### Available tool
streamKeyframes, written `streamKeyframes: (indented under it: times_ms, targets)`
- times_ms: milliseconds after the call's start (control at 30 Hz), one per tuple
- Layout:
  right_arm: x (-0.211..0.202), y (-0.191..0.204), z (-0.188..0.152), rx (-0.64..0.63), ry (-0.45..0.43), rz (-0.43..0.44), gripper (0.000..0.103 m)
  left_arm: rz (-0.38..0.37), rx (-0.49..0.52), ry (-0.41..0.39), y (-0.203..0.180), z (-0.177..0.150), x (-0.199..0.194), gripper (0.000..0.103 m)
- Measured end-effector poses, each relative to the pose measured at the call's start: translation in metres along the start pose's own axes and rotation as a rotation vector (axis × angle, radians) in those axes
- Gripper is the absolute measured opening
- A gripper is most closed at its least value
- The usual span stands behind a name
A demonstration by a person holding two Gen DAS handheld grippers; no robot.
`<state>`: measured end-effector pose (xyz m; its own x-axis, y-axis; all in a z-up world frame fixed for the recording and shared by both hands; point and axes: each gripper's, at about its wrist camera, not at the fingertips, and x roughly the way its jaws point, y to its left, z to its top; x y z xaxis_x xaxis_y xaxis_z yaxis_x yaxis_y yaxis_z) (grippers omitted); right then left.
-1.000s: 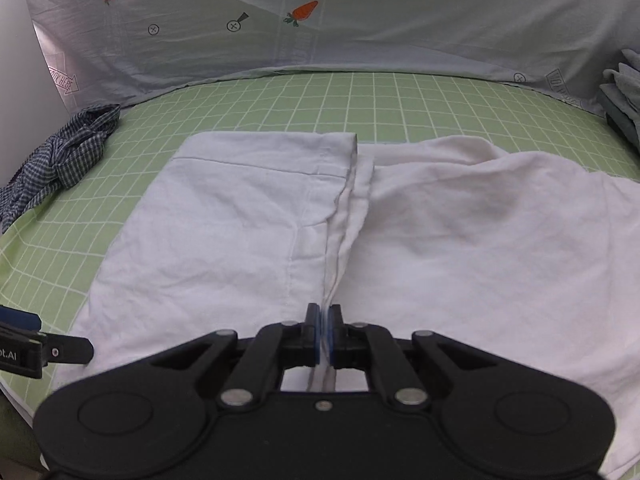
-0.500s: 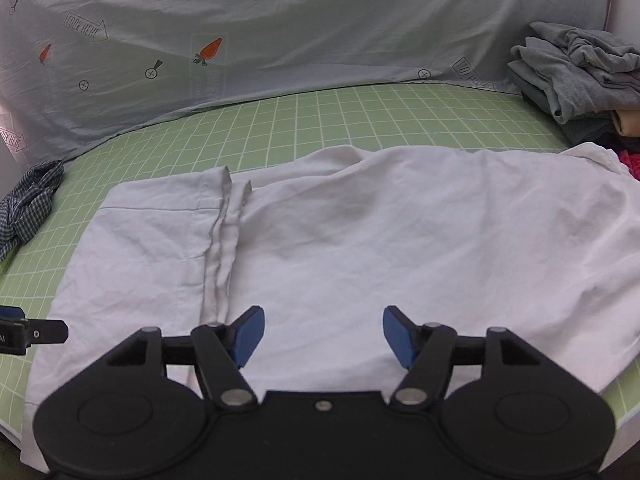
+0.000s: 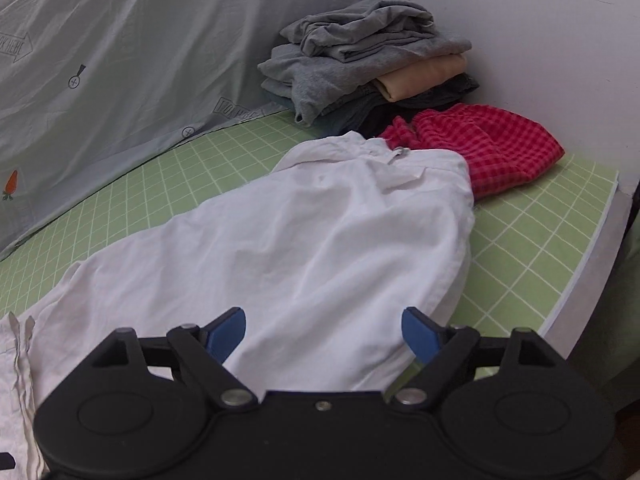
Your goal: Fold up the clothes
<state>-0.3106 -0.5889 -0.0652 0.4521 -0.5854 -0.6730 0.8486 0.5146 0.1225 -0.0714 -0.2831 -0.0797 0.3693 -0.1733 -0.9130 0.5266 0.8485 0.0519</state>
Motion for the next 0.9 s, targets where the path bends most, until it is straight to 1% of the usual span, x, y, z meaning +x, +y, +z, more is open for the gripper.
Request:
streamKeyframes:
  times_ms: [67,133,200,267,333,467,533,600,700,800,867,900]
  targets:
    - [0.005,-0.021,0.014,0.062,-0.047,-0.028,0.086,0.013,-0.009,0.013,-0.002,0.001,0.004,0.100]
    - [0.019,-0.038,0.025,0.101,-0.048,-0.035,0.087,0.026,-0.013,0.026,-0.004,0.003,0.009,0.101]
    - [0.036,-0.050,0.033,0.118,-0.034,-0.051,0.087,0.040,-0.014,0.041,-0.007,0.004,0.013,0.103]
    - [0.054,-0.059,0.039,0.131,-0.018,-0.050,0.088,0.056,-0.012,0.055,-0.008,0.006,0.016,0.103]
    - [0.070,-0.065,0.043,0.144,0.004,-0.030,0.093,0.062,-0.015,0.065,-0.008,0.008,0.018,0.103]
    - [0.101,-0.072,0.040,0.165,0.060,0.016,0.095,0.053,-0.041,0.084,-0.003,0.011,0.022,0.103]
    - [0.111,-0.077,0.038,0.214,0.081,0.038,0.099,0.051,-0.050,0.089,-0.002,0.012,0.022,0.103]
    - [0.113,-0.081,0.037,0.254,0.071,0.061,0.103,0.051,-0.058,0.091,-0.001,0.012,0.023,0.103]
    - [0.114,-0.080,0.038,0.240,0.074,0.071,0.103,0.050,-0.064,0.092,0.001,0.013,0.023,0.103]
    - [0.115,-0.085,0.040,0.278,0.083,0.106,0.102,0.052,-0.067,0.093,0.002,0.014,0.023,0.103]
    - [0.117,-0.092,0.040,0.372,0.077,0.137,0.101,0.051,-0.071,0.092,0.003,0.013,0.024,0.103]
    - [0.117,-0.095,0.040,0.415,0.071,0.152,0.099,0.051,-0.073,0.091,0.003,0.013,0.024,0.103]
